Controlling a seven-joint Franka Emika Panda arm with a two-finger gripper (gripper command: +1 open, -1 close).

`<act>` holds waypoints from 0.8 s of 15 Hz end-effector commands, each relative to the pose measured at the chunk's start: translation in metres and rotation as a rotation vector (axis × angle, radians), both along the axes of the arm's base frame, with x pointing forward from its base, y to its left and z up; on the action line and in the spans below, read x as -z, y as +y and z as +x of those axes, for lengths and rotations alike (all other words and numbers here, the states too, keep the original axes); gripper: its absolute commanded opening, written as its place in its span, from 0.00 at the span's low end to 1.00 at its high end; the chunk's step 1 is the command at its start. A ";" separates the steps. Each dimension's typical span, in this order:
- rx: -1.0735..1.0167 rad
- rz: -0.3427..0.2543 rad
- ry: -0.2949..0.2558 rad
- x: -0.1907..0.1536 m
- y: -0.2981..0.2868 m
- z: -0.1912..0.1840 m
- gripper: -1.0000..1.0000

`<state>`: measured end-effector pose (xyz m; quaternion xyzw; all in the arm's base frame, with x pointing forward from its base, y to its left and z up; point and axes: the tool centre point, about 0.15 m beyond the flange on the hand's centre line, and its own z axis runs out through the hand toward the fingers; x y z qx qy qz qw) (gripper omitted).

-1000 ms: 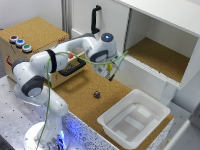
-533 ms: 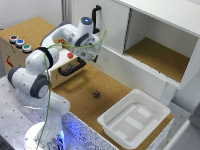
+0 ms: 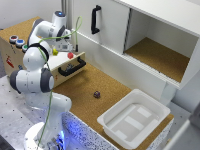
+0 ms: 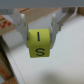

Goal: Put the yellow object in the drawer

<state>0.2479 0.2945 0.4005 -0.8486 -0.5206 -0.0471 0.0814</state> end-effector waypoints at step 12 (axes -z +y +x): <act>-0.254 -0.060 -0.225 0.000 0.034 0.030 1.00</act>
